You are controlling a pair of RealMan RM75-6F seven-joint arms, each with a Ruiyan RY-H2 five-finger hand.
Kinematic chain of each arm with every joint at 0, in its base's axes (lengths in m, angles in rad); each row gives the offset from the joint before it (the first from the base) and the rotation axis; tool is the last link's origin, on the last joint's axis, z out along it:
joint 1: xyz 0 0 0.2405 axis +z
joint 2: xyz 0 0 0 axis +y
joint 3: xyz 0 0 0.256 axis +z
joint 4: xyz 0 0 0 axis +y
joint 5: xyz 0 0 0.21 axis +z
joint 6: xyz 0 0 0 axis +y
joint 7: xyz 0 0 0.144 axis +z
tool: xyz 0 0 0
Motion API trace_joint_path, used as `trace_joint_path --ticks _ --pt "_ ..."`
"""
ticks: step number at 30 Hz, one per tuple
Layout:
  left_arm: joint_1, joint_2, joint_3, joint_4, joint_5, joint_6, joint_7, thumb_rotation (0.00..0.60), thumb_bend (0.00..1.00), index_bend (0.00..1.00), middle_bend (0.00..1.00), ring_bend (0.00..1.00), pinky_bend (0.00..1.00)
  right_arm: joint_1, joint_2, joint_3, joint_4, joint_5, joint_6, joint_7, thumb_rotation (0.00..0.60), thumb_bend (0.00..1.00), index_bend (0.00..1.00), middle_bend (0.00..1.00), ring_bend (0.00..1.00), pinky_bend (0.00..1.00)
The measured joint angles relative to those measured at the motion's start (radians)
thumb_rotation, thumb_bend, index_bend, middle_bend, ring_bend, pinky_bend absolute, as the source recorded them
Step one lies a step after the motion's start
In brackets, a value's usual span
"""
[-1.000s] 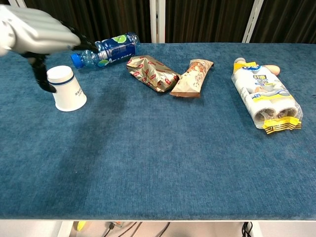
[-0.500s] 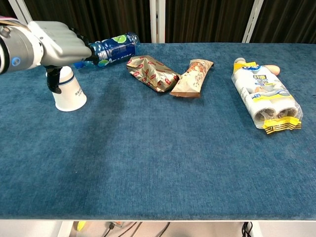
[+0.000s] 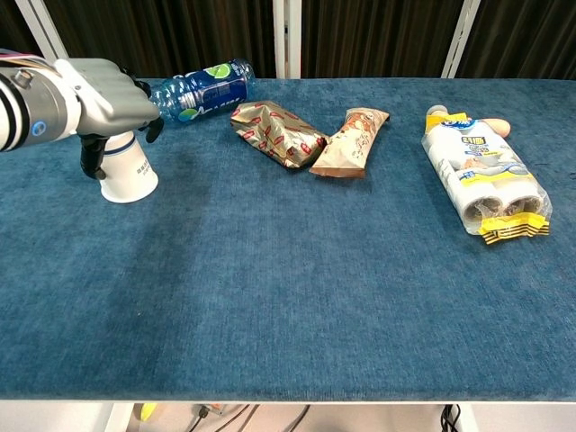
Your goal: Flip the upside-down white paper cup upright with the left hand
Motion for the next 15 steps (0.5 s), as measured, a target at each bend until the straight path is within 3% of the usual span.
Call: trace_joint_path --ticks 10,15 --pt "0.002 0.005 0.007 0.004 0.028 -0.011 -0.047 0.600 0.29 0.34 0.30 0.00 0.04 0.003 0.005 -0.001 0.000 -0.002 -0.011 0.031 0.600 0.24 0.00 0.00 0.00 0.00" --pt "0.025 0.028 0.010 -0.008 0.098 -0.013 -0.120 0.600 0.30 0.34 0.30 0.00 0.05 0.002 0.015 -0.001 -0.007 -0.009 -0.004 0.039 0.600 0.25 0.00 0.00 0.00 0.00"
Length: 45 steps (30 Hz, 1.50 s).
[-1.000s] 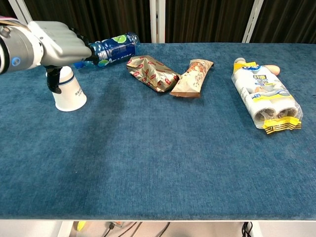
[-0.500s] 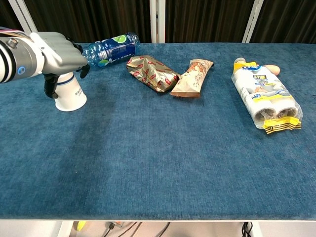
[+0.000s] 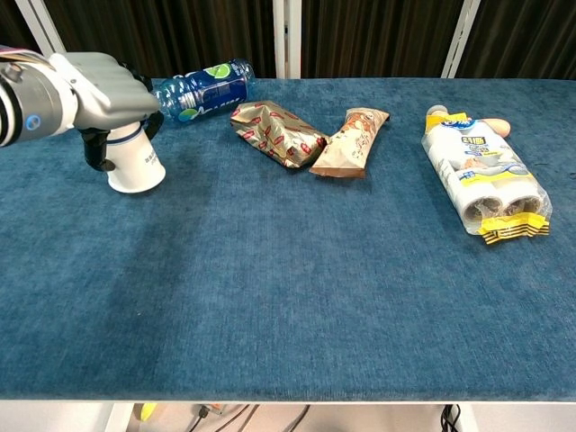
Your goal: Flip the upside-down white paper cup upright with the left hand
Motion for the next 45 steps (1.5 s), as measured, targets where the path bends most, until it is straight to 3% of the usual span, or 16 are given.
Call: trace_joint_path --ticks 7,13,20,26,30,38,45 --pt "0.094 0.047 -0.007 -0.032 0.214 -0.022 -0.308 0.600 0.35 0.33 0.30 0.00 0.05 0.004 -0.001 0.001 -0.004 0.004 -0.010 0.003 0.600 0.25 0.00 0.00 0.00 0.00" --pt "0.208 0.061 0.003 0.019 0.514 -0.028 -0.765 0.600 0.34 0.33 0.30 0.00 0.06 0.010 0.011 -0.006 -0.013 -0.015 -0.019 0.045 0.600 0.26 0.00 0.00 0.00 0.00" --pt "0.318 0.053 0.030 0.181 0.798 -0.048 -1.433 0.600 0.32 0.34 0.30 0.00 0.04 0.012 0.016 -0.007 -0.015 -0.015 -0.022 0.047 0.600 0.27 0.00 0.00 0.00 0.00" --pt "0.398 0.010 0.067 0.414 1.004 -0.075 -1.842 0.600 0.31 0.34 0.30 0.00 0.04 0.013 0.018 -0.013 -0.017 -0.027 -0.021 0.051 0.600 0.27 0.00 0.00 0.00 0.00" --pt "0.439 -0.037 0.085 0.550 1.099 -0.085 -1.959 0.600 0.29 0.33 0.29 0.00 0.04 0.013 0.017 -0.016 -0.012 -0.026 -0.023 0.056 0.600 0.27 0.00 0.00 0.00 0.00" --pt "0.474 -0.085 0.091 0.634 1.144 -0.086 -2.022 0.600 0.28 0.31 0.27 0.00 0.04 0.012 0.018 -0.017 -0.009 -0.027 -0.020 0.059 0.600 0.28 0.00 0.00 0.00 0.00" --pt "0.480 -0.096 0.097 0.665 1.177 -0.081 -2.069 0.600 0.28 0.12 0.07 0.00 0.02 0.015 0.015 -0.018 -0.011 -0.026 -0.024 0.052 0.600 0.28 0.00 0.00 0.00 0.00"
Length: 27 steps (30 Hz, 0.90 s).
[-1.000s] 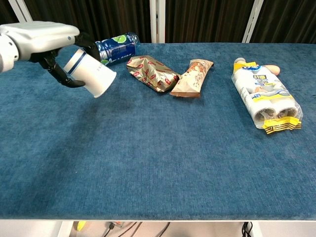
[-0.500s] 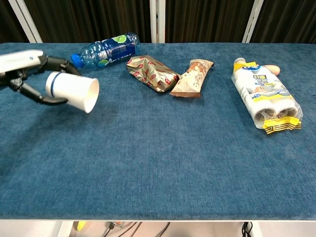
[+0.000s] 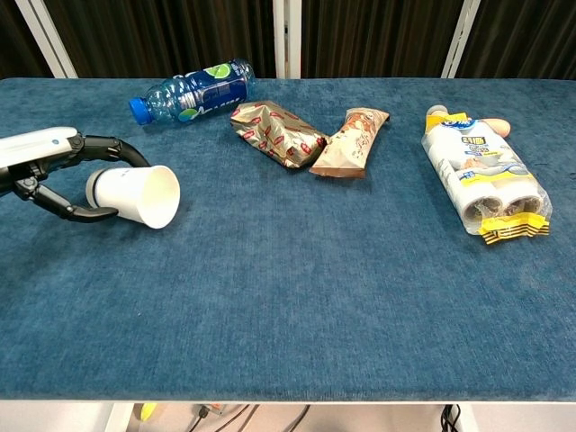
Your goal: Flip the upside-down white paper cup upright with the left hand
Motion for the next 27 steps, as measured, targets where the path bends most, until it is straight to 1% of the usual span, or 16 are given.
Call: trace_joint_path --ticks 2,7,10,11,13,16,19,20,22,23,27 --pt "0.002 -0.001 -0.001 0.005 0.008 0.010 -0.010 0.600 0.28 0.08 0.02 0.00 0.02 0.000 0.001 0.001 -0.001 0.001 0.002 0.000 0.600 0.28 0.00 0.00 0.00 0.00" --pt "0.007 0.008 -0.008 -0.007 0.024 0.043 0.000 0.600 0.28 0.04 0.01 0.00 0.02 -0.001 0.001 0.001 0.001 0.004 0.000 0.000 0.600 0.28 0.00 0.00 0.00 0.00" --pt "0.007 0.024 -0.010 -0.031 0.035 0.055 0.048 0.600 0.28 0.02 0.00 0.00 0.01 0.000 -0.001 0.001 0.004 0.006 -0.002 0.000 0.600 0.28 0.00 0.00 0.00 0.00" --pt "0.006 0.033 -0.010 -0.044 0.039 0.056 0.081 0.600 0.27 0.01 0.00 0.00 0.00 0.000 -0.002 0.001 0.005 0.007 -0.003 -0.001 0.600 0.28 0.00 0.00 0.00 0.00" --pt "0.000 0.054 -0.009 -0.074 0.043 0.049 0.152 0.600 0.23 0.00 0.00 0.00 0.00 0.001 -0.003 0.002 0.006 0.009 -0.005 -0.005 0.600 0.28 0.00 0.00 0.00 0.00" --pt "-0.012 0.100 -0.017 -0.155 0.032 0.015 0.332 0.600 0.18 0.00 0.00 0.00 0.00 0.003 -0.007 0.002 0.004 0.008 -0.004 -0.013 0.600 0.28 0.00 0.00 0.00 0.00" --pt "-0.023 0.141 -0.036 -0.263 -0.020 -0.021 0.579 0.600 0.17 0.00 0.00 0.00 0.00 0.003 -0.008 0.001 0.002 0.006 -0.003 -0.016 0.600 0.28 0.00 0.00 0.00 0.00" --pt "-0.029 0.154 -0.045 -0.308 -0.053 -0.034 0.692 0.600 0.17 0.00 0.00 0.00 0.00 0.003 -0.008 0.001 0.002 0.006 -0.003 -0.015 0.600 0.28 0.00 0.00 0.00 0.00" --pt "-0.038 0.170 -0.058 -0.375 -0.112 -0.051 0.870 0.600 0.17 0.00 0.00 0.00 0.00 0.003 -0.008 0.001 0.004 0.008 -0.005 -0.013 0.600 0.28 0.00 0.00 0.00 0.00" --pt "-0.046 0.178 -0.066 -0.418 -0.158 -0.060 0.992 0.600 0.17 0.00 0.00 0.00 0.00 0.003 -0.008 0.002 0.005 0.009 -0.005 -0.012 0.600 0.28 0.00 0.00 0.00 0.00" --pt "-0.079 0.186 -0.089 -0.545 -0.325 -0.066 1.382 0.600 0.17 0.00 0.00 0.00 0.00 0.005 -0.010 0.003 0.012 0.012 -0.010 -0.008 0.600 0.28 0.00 0.00 0.00 0.00"
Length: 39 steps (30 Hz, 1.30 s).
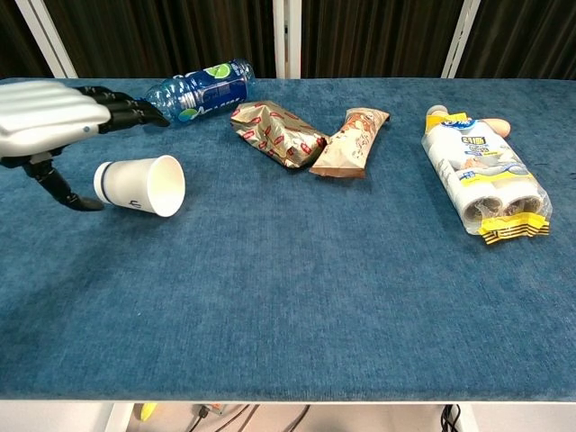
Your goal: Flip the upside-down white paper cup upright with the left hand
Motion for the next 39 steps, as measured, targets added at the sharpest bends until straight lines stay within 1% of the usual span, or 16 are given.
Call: trace_joint_path --ticks 2,4,5,8,11,12,14,17,22,25,31,39 --pt "-0.024 -0.004 -0.009 -0.060 -0.100 0.008 0.194 0.600 0.17 0.00 0.00 0.00 0.00 0.001 -0.002 0.000 0.004 0.000 -0.002 0.004 0.600 0.28 0.00 0.00 0.00 0.00" --pt "-0.048 -0.010 -0.015 -0.110 -0.196 0.018 0.346 0.600 0.17 0.00 0.00 0.00 0.00 0.002 -0.003 0.000 0.009 0.000 -0.003 0.011 0.600 0.28 0.00 0.00 0.00 0.00" --pt "-0.065 -0.015 -0.019 -0.143 -0.267 0.027 0.435 0.600 0.17 0.00 0.00 0.00 0.00 0.002 -0.004 0.001 0.012 0.000 -0.003 0.013 0.600 0.28 0.00 0.00 0.00 0.00" --pt "-0.115 -0.032 -0.028 -0.215 -0.442 0.056 0.607 0.600 0.17 0.00 0.00 0.00 0.00 0.003 -0.007 0.001 0.021 0.001 -0.007 0.018 0.600 0.28 0.00 0.00 0.00 0.00" --pt "-0.172 -0.055 -0.036 -0.270 -0.579 0.090 0.712 0.600 0.17 0.00 0.00 0.00 0.00 0.005 -0.010 0.000 0.027 0.001 -0.012 0.024 0.600 0.28 0.00 0.00 0.00 0.00" --pt "-0.189 -0.062 -0.039 -0.281 -0.610 0.098 0.731 0.600 0.17 0.00 0.00 0.00 0.00 0.005 -0.010 -0.001 0.028 0.000 -0.012 0.025 0.600 0.28 0.00 0.00 0.00 0.00" --pt "-0.226 -0.078 -0.043 -0.296 -0.665 0.109 0.756 0.600 0.17 0.00 0.00 0.00 0.00 0.006 -0.011 -0.001 0.032 0.000 -0.012 0.027 0.600 0.28 0.00 0.00 0.00 0.00" --pt "-0.261 -0.092 -0.048 -0.297 -0.714 0.112 0.764 0.600 0.17 0.00 0.00 0.00 0.00 0.006 -0.012 -0.001 0.035 0.002 -0.015 0.031 0.600 0.28 0.00 0.00 0.00 0.00" --pt "-0.294 -0.099 -0.051 -0.287 -0.736 0.114 0.747 0.600 0.17 0.00 0.00 0.00 0.00 0.009 -0.015 -0.001 0.039 0.001 -0.019 0.033 0.600 0.28 0.00 0.00 0.00 0.00" --pt "-0.307 -0.101 -0.049 -0.279 -0.751 0.111 0.736 0.600 0.17 0.01 0.02 0.00 0.00 0.010 -0.017 -0.002 0.041 0.001 -0.022 0.032 0.600 0.28 0.00 0.00 0.00 0.00" --pt "-0.332 -0.105 -0.041 -0.261 -0.776 0.094 0.704 0.600 0.18 0.10 0.09 0.00 0.00 0.012 -0.021 -0.004 0.047 0.003 -0.030 0.032 0.600 0.28 0.00 0.00 0.00 0.00" --pt "-0.348 -0.118 -0.020 -0.221 -0.768 0.094 0.661 0.600 0.21 0.18 0.19 0.00 0.00 0.009 -0.021 0.000 0.052 0.010 -0.027 0.037 0.600 0.28 0.00 0.00 0.00 0.00"
